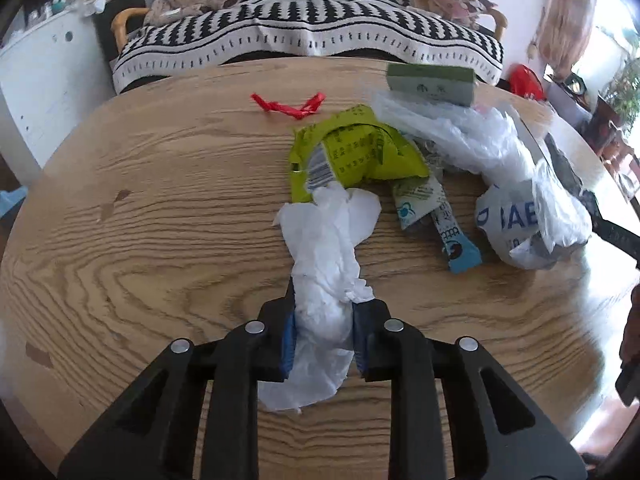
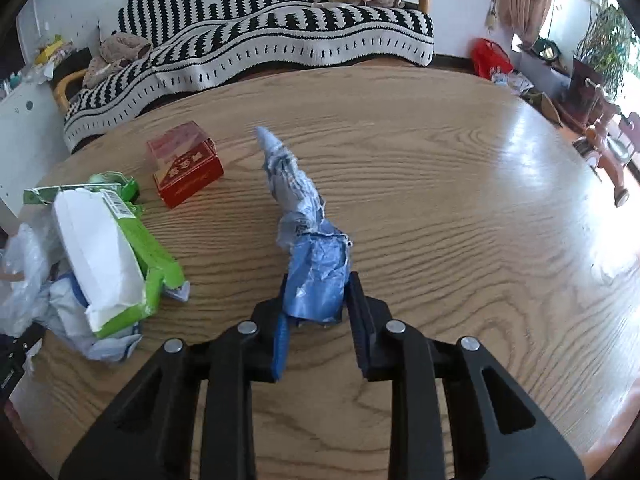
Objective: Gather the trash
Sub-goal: 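Carry both items to the black bin and open both tools to drop them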
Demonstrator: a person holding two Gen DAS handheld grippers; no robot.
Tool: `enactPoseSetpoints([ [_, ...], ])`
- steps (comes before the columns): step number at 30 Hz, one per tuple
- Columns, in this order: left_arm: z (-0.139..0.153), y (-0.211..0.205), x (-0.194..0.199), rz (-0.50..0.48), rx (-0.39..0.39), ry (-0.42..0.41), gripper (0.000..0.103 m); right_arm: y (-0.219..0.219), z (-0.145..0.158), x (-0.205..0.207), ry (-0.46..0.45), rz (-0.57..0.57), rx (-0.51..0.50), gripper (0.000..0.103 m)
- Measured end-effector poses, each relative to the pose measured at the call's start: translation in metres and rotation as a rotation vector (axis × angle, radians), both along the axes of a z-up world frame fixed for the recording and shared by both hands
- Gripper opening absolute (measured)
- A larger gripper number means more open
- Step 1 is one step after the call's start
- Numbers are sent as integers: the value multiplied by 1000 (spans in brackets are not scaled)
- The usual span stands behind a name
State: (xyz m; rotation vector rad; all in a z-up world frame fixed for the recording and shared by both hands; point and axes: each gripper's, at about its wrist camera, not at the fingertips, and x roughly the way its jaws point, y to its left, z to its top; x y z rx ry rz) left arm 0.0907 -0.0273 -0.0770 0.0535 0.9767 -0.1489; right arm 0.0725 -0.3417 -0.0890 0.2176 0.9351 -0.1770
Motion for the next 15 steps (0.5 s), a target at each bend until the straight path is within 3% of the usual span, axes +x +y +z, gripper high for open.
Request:
enactPoseSetpoints([
  [15, 32, 15, 0, 79, -16, -78, 22, -15, 35, -36, -77, -18, -2, 26],
])
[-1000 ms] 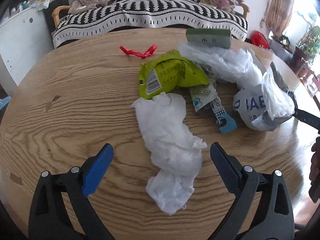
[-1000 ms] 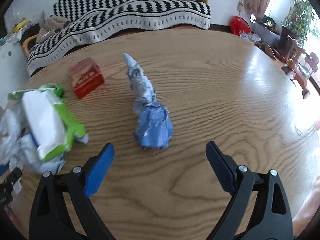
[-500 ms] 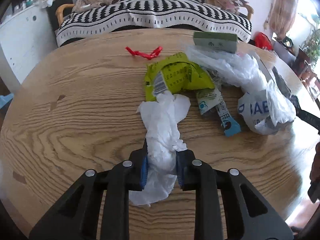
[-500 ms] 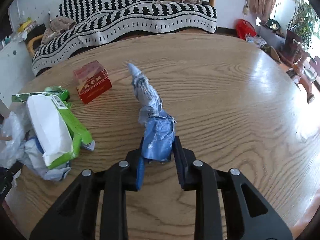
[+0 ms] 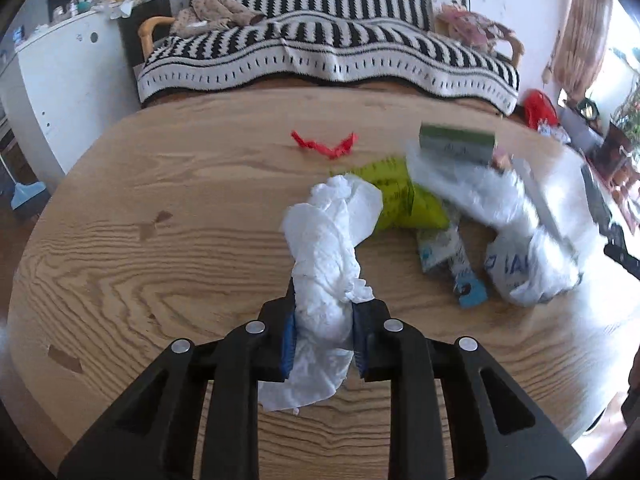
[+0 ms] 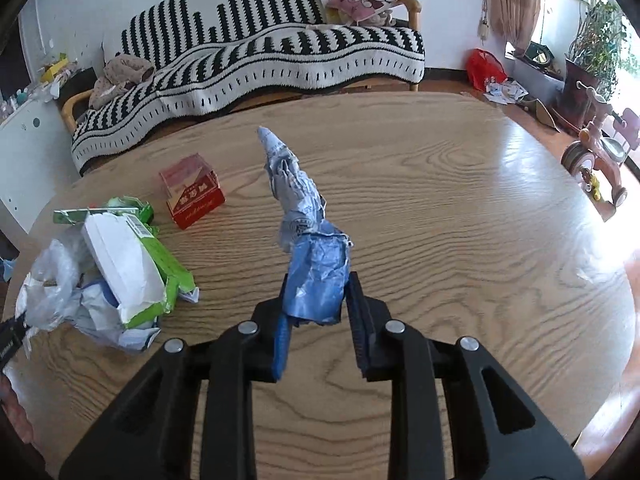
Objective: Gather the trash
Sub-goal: 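Carry both items to the black bin and open both tools to drop them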
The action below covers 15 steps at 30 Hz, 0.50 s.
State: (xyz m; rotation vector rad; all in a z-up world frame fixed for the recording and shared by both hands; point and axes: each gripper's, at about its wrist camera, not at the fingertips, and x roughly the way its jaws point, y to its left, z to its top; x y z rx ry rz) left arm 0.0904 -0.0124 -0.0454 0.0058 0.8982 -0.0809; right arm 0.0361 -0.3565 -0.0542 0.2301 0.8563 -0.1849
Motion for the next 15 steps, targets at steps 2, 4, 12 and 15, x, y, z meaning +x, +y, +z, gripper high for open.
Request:
enactPoseSetpoints([
  [2, 8, 0, -1, 8, -10, -20, 22, -6, 8, -10, -13, -5, -7, 26],
  [4, 15, -1, -3, 16, -28, -37, 22, -14, 15, -23, -27, -14, -5, 26],
  [12, 41, -40, -21, -50, -77, -121, 22, -76, 50, -101, -89, -119, -41, 26],
  [15, 49, -68, -34, -106, -102, -136, 22, -110, 59, -139, -110, -182, -49, 26],
])
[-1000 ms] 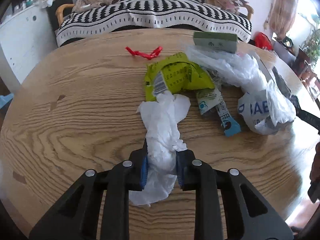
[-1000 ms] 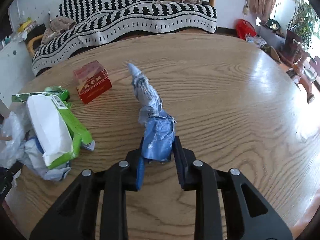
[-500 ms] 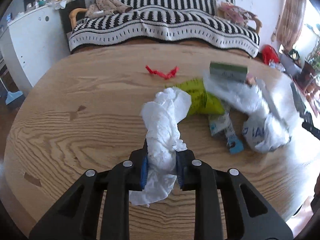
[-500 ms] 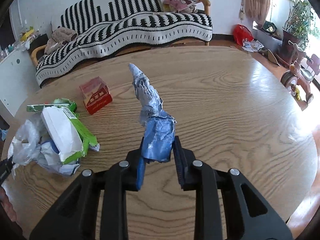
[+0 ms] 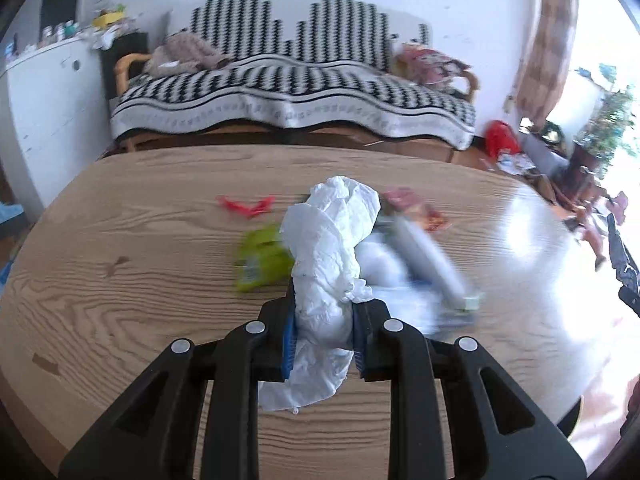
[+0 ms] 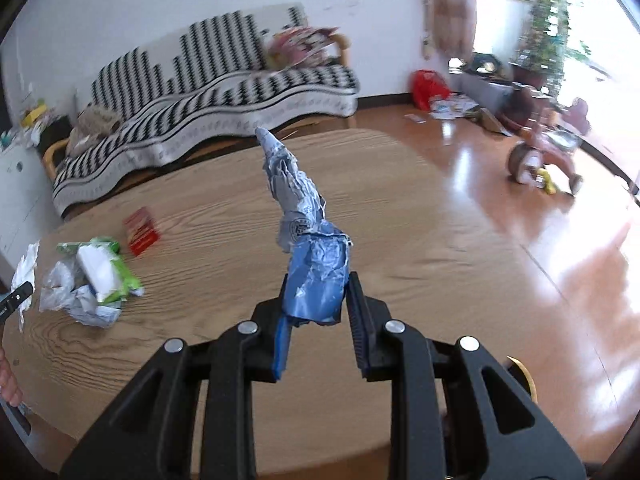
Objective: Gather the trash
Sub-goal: 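Carry both items to the black bin and open both tools to drop them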
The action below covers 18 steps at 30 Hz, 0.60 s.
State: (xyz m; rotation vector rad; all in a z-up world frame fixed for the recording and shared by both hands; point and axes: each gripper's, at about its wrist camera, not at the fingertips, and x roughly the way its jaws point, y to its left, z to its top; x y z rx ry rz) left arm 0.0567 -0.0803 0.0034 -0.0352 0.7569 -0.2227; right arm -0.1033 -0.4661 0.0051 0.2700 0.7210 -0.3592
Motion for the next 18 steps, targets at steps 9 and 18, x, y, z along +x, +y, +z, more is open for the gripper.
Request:
enactPoseSetpoints([
  [9, 14, -144, -64, -276, -36, -22, 22, -104, 2, -130, -18, -210, 34, 26],
  [18, -31, -321, -144, -607, -89, 138, 22, -162, -28, -203, 38, -342, 148, 26],
])
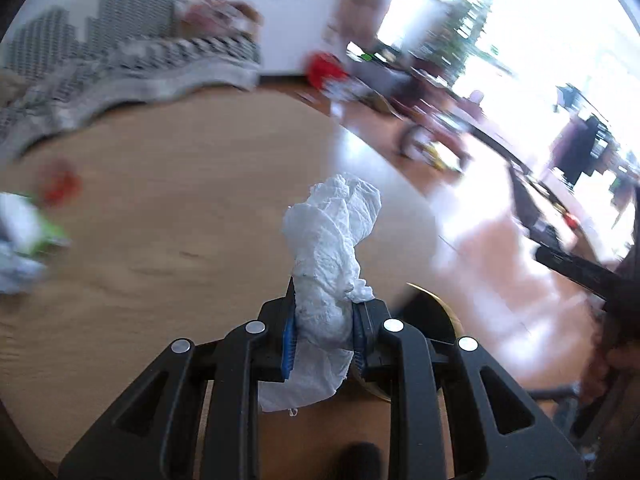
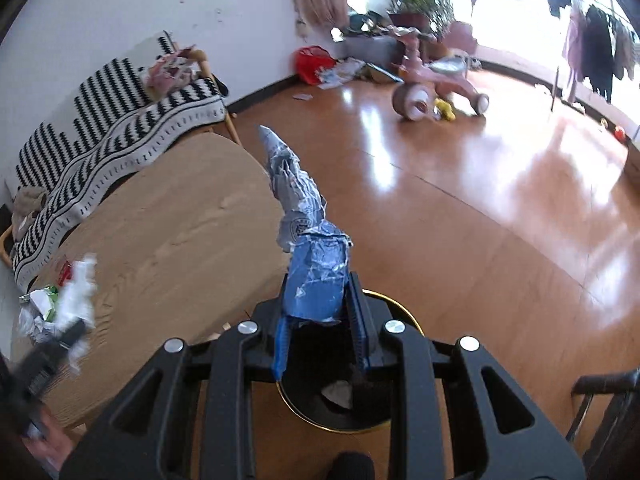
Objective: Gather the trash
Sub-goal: 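Carry both items to the black bin and open both tools to drop them, then grasp the white-and-green wipes pack with the right tool while the left tool grasps clear plastic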
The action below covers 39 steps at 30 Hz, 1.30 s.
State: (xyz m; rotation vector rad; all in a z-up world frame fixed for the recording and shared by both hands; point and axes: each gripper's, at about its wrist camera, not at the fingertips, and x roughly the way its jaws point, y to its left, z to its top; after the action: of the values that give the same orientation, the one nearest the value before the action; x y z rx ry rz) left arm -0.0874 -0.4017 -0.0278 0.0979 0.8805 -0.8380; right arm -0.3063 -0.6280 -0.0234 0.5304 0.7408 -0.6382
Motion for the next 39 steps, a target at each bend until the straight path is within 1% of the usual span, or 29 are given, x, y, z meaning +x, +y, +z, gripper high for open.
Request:
enactPoseSetpoints([
  [2, -14, -31, -17, -55, 14, 27, 22, -6, -7, -4, 11, 0, 31, 26],
  [5, -32, -63, -34, -112, 33, 68, 22, -10, -20, -2, 47, 8, 79, 26],
  [9, -56, -88, -46, -156, 58, 120, 22, -15, -40, 2, 100, 7, 151, 26],
  [11, -66, -96, -53, -173, 80, 124, 22, -18, -50, 5, 120, 1, 196, 26],
  [13, -74, -102, -60, -186, 94, 127, 22, -20, -54, 7, 132, -3, 213, 26],
  [16, -82, -109, -62, -195, 104, 136, 22, -23, -54, 5, 133, -6, 219, 26],
  [21, -81, -119, -64, -215, 106, 133, 22, -25, -54, 4, 130, -10, 224, 26],
  [23, -81, -125, -63, -221, 101, 133, 24, -25, -54, 4, 131, -13, 224, 26],
  [24, -79, -127, -63, -219, 96, 131, 27, -26, -53, 4, 130, -15, 223, 27],
  [25, -79, -127, -63, -218, 93, 130, 41, -26, -53, 4, 128, -22, 222, 30],
  [26, -77, -128, -63, -216, 80, 129, 59, -28, -53, 4, 128, -28, 224, 45],
  [27, -76, -127, -63, -213, 66, 128, 66, -29, -52, 3, 125, -39, 225, 65],
  [28, -75, -126, -63, -209, 53, 124, 72, -29, -50, 2, 112, -44, 222, 70],
  [33, -71, -118, -58, -188, 45, 128, 75, -27, -43, 3, 90, -52, 202, 70],
  [36, -63, -102, -50, -166, 39, 125, 81, -22, -36, 9, 70, -46, 188, 70],
  [37, -60, -96, -48, -160, 39, 121, 84, -20, -33, 12, 59, -40, 185, 70],
  [38, -55, -90, -44, -154, 40, 114, 88, -17, -30, 14, 47, -33, 180, 71],
  [39, -50, -80, -40, -143, 42, 100, 89, -12, -25, 20, 32, -20, 172, 74],
])
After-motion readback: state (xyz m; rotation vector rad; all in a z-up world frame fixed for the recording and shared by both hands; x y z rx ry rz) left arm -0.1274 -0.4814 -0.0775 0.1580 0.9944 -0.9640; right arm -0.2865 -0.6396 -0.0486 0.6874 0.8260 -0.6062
